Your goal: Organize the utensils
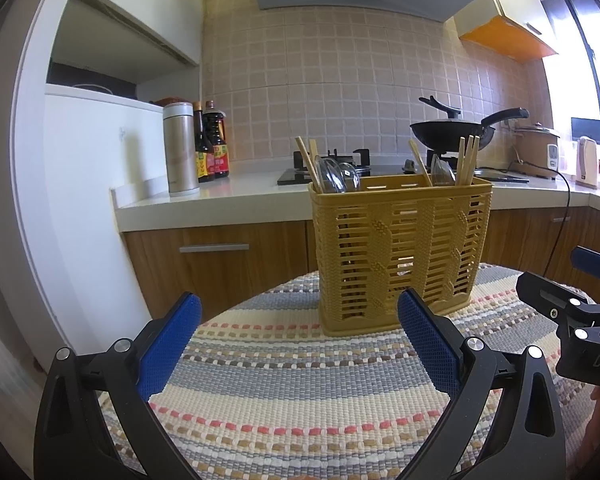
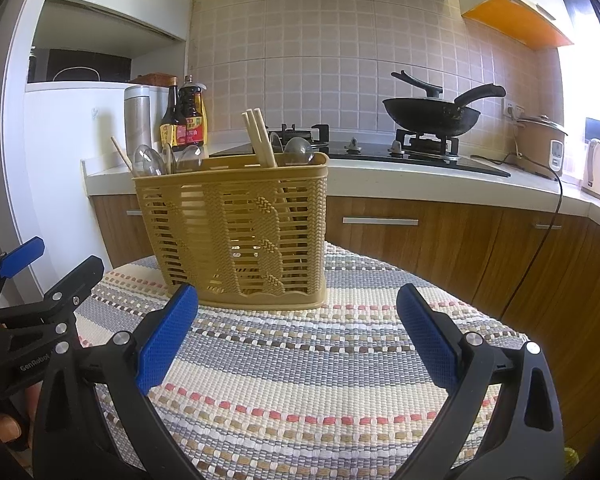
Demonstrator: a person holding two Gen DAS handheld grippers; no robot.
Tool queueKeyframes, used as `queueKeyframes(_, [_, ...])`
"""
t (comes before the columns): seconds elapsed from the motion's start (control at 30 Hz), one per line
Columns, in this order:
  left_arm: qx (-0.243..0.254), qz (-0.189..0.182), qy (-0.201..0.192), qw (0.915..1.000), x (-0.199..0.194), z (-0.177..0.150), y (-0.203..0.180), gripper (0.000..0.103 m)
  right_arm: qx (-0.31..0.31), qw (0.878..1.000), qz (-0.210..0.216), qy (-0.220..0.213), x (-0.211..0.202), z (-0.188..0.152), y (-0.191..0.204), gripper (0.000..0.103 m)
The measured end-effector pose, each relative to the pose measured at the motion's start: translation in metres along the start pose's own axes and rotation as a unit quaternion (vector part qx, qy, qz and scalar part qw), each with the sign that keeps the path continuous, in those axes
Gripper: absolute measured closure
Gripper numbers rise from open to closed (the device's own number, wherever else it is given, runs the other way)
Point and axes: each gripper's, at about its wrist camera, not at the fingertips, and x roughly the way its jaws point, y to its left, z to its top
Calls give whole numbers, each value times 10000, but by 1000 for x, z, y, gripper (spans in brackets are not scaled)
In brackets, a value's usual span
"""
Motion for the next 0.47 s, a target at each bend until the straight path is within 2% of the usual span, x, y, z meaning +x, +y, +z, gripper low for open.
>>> queueKeyframes(0.17, [-67,-57,-122,9999,-4,-1,3,7,34,10000,-15,1,0,0,0,8])
queueKeyframes(0.3, [-119,-46,-40,9999,-1,-1,6,7,77,10000,-10,6,0,1,-1,8])
queueKeyframes(0.47, [12,-71,-73,9999,-2,0,0,7,61,10000,-10,-1,0,1,-1,8])
